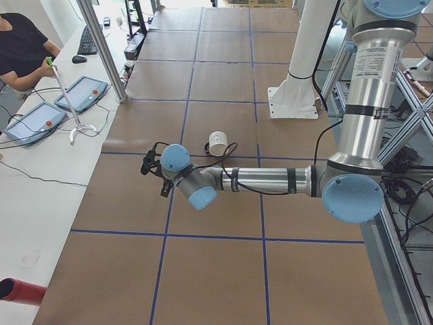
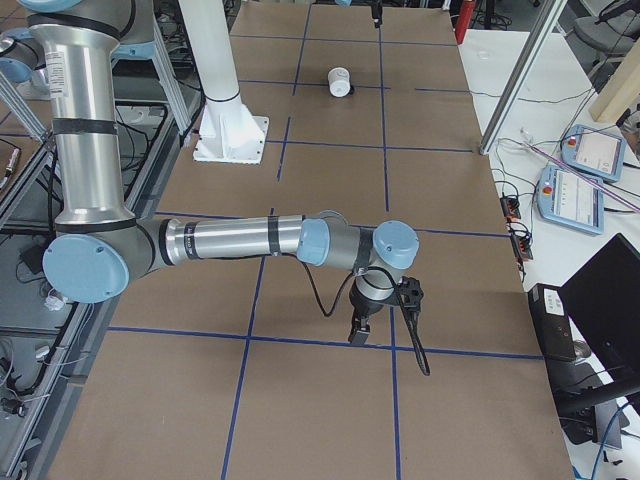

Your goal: Flip mug

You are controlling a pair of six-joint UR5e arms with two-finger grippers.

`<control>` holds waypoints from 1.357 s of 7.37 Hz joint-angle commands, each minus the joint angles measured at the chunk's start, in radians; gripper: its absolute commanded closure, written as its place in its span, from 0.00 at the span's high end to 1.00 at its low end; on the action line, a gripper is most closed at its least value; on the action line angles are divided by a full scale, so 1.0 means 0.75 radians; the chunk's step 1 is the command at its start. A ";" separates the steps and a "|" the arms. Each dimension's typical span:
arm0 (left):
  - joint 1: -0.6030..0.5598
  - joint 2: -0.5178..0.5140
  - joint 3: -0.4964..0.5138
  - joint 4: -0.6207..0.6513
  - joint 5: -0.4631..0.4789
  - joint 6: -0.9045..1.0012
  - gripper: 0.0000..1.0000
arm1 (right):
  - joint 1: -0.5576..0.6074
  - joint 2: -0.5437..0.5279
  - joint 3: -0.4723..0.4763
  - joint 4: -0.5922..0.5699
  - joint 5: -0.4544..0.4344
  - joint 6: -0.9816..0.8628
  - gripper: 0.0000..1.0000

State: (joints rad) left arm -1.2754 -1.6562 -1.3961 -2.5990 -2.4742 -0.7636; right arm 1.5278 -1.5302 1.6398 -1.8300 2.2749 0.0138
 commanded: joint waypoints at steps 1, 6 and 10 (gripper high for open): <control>0.099 0.046 0.014 -0.338 -0.004 -0.434 1.00 | 0.000 -0.001 0.000 0.000 0.000 0.000 1.00; 0.387 0.071 0.019 -0.864 0.236 -1.251 1.00 | 0.000 0.001 0.000 0.000 0.000 0.000 1.00; 0.577 0.063 0.021 -1.077 0.478 -1.516 1.00 | 0.000 -0.001 0.000 0.000 0.000 0.000 1.00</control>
State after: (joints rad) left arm -0.8875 -1.6081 -1.3821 -3.3632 -2.1781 -1.8569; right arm 1.5278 -1.5296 1.6398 -1.8300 2.2749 0.0138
